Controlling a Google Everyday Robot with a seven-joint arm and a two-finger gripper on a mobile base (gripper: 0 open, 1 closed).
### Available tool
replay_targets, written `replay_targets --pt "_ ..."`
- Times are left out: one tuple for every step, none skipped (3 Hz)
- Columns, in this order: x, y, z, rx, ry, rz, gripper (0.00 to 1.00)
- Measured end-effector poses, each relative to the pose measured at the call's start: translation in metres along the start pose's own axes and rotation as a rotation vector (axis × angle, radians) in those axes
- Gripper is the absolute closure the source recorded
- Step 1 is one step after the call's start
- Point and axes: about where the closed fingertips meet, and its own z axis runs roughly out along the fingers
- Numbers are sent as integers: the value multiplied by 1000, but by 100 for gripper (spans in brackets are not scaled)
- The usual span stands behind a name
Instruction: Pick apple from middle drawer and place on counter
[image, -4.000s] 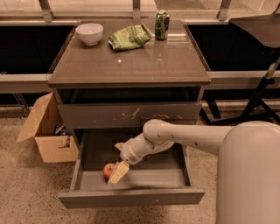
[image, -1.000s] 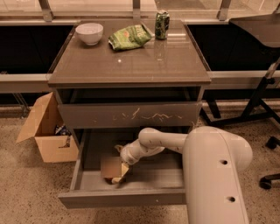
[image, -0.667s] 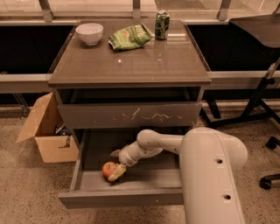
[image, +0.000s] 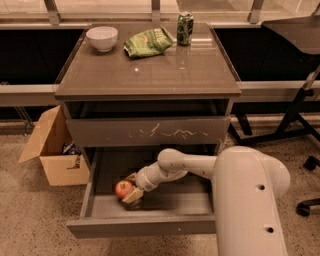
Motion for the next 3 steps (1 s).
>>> replay_targets --pt "-21 22 -21 -11 -62 -62 95" --pt "-40 53 -68 -5 -136 -141 100" --pt "-42 54 -70 -4 -141 -144 100"
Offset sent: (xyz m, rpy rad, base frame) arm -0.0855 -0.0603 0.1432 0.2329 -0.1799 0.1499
